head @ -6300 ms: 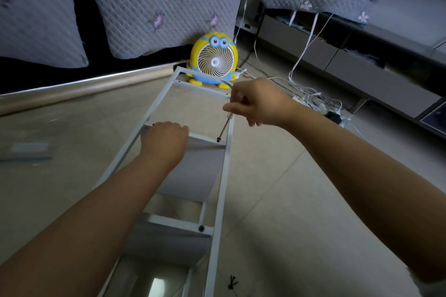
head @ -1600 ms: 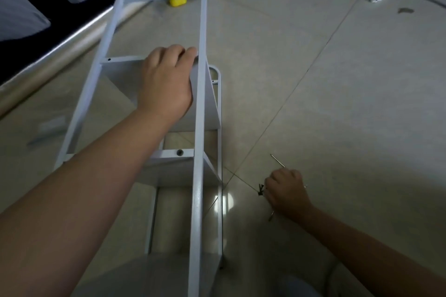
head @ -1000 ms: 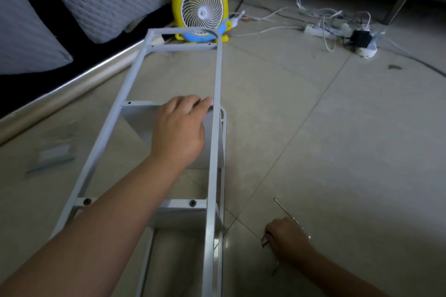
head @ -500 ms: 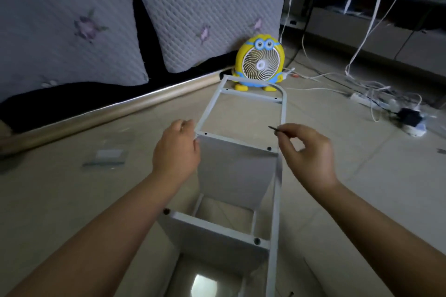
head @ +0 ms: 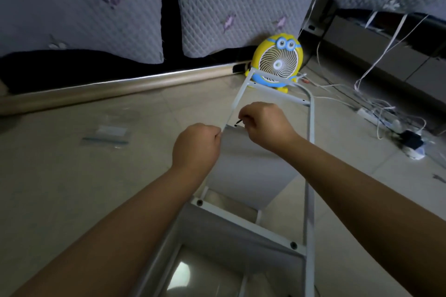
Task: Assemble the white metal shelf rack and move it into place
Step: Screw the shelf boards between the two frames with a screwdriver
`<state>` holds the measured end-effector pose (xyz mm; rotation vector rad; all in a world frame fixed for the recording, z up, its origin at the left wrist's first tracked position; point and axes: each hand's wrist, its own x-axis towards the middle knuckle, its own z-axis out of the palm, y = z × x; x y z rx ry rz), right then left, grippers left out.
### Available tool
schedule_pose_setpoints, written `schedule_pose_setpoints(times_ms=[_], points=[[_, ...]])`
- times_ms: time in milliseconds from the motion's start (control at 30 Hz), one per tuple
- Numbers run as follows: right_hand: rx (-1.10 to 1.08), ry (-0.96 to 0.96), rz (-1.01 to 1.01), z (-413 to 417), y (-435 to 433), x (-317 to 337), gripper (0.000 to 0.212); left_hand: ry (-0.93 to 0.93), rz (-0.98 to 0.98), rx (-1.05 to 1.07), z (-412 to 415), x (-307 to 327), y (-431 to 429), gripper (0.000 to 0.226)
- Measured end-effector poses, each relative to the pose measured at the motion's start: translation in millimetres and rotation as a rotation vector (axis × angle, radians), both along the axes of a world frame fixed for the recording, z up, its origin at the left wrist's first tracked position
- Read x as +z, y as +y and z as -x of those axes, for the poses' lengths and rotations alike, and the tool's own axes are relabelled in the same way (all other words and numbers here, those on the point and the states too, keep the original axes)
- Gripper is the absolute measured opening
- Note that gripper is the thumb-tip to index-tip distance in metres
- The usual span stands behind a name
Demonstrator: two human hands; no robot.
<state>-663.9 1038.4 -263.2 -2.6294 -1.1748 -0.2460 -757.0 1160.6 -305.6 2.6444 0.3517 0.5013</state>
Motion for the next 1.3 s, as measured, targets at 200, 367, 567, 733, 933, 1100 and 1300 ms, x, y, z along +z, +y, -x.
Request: schedule_pose_setpoints(times_ms=[200,367,567,733,933,1100,1300], points=[[-0.023,0.029,0.124,-3.6,3.0,4.6,0.023,0.034,-0.033,0.012,-3.9,2.1,-1.3,0.032],[0.017,0.034,0.226,-5.2,8.5,10.6,0.024,0.067,-0.033,-0.003,-1.4,2.3,-1.0,0.035],[0.088,-0.033,0.487,-2.4,23.1,20.3,0.021,0.047,-0.035,0.020,2.5,2.6,-2.3,0.037],[0.091,0.002,0.543,-2.2,28.8,26.9,0.021,0.012,-0.011,0.040,6.0,4.0,-2.7,0.036],[0.149,0.014,0.599,0.8,28.7,33.8,0.019,-0.003,0.037,0.057,7.9,3.0,-2.6,0.035],[0.103,-0.017,0.661,7.3,31.0,28.3,0.020,-0.020,0.076,0.052,8.4,3.3,-2.1,0.034],[-0.005,-0.037,0.662,17.0,32.9,23.6,0.026,-0.016,0.092,0.059,6.5,4.8,-1.4,0.033]])
